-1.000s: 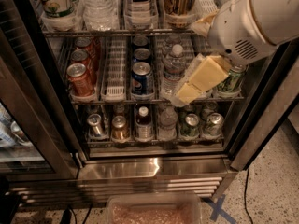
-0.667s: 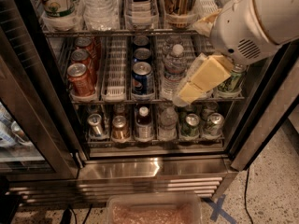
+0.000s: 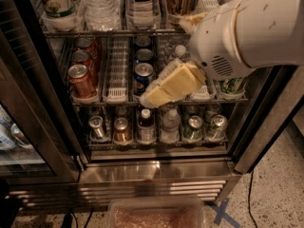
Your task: Pick blue plastic bottle from top shelf of fridge
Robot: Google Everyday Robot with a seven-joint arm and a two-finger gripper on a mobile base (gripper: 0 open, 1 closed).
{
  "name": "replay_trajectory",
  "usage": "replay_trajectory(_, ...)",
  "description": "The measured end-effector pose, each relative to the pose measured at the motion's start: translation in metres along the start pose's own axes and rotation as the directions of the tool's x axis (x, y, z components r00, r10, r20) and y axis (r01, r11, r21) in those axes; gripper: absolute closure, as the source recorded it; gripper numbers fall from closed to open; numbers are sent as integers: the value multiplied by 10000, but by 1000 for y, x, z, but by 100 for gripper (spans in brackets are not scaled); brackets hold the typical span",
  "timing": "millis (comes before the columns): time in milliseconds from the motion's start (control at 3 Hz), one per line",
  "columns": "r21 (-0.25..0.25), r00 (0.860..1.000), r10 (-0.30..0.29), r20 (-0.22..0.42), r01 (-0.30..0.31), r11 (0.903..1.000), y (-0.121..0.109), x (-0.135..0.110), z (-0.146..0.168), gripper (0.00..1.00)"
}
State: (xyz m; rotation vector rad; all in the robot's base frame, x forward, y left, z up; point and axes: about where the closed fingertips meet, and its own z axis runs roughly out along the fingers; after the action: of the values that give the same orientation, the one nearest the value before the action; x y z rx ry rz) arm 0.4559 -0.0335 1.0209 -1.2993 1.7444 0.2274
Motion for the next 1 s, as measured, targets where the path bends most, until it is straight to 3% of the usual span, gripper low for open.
replay_trajectory(333,1030,9950,532,844,-619,9928,-2,-31,9,0)
replay_trajectory(667,1922,9779,1344,1604,-1645,9675,-21,-49,15,0)
replay_trajectory(1000,2163,9423,2278,2454,-2823,9346,-41,-52,22,0)
